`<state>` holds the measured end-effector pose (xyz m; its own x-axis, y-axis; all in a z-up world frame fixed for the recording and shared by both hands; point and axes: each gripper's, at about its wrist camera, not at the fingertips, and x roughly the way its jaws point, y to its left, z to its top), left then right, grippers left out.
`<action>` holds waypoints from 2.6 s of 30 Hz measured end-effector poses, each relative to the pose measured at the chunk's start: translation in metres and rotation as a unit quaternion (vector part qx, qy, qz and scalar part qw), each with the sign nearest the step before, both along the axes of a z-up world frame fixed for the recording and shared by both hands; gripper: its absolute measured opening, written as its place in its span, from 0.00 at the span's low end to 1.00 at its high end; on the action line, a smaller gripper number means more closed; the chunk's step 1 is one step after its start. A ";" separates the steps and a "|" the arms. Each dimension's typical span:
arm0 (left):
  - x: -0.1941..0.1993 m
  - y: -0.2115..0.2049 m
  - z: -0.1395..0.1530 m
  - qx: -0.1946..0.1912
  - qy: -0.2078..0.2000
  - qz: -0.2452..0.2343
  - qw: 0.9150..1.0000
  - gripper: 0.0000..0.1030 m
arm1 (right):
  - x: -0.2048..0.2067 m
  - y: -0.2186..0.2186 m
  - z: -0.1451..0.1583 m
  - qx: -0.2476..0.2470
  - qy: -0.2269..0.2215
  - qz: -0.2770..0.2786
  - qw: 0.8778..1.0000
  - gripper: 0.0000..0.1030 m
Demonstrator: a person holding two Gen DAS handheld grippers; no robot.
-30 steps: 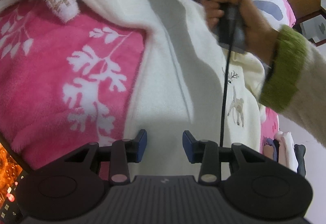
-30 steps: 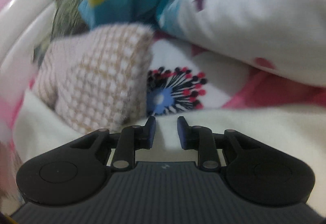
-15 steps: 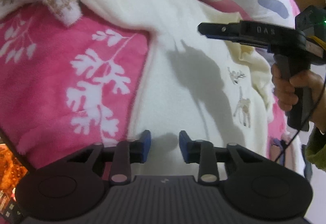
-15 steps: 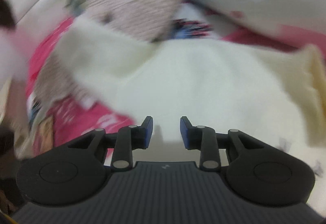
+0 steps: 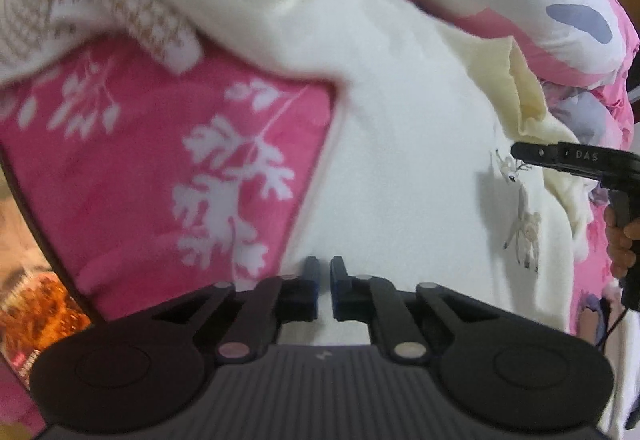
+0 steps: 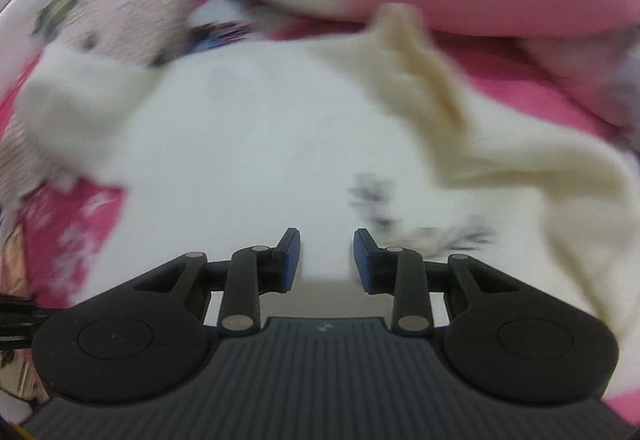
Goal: Fold clothes
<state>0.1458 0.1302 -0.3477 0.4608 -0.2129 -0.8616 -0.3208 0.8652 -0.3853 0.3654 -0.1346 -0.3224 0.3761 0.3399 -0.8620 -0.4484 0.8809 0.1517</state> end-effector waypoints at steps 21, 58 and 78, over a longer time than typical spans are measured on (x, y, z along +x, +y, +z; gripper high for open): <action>0.008 -0.035 0.008 0.100 -0.011 -0.014 0.995 0.23 | 0.109 -0.070 -0.026 0.204 0.003 -0.076 0.976 0.29; 0.070 -0.163 0.008 0.080 -0.053 -0.095 0.991 0.28 | 0.057 -0.448 -0.055 0.208 0.030 -0.505 0.837 0.75; 0.087 -0.212 0.000 0.092 -0.049 -0.143 0.984 0.28 | -0.010 -0.469 0.024 0.383 -0.091 -0.419 0.818 0.05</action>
<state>0.2326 -0.0816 -0.3479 0.4870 -0.1914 -0.8522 -0.0226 0.9726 -0.2314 0.3552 -0.6040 -0.2984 0.8529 0.3109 -0.4195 0.1872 0.5679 0.8015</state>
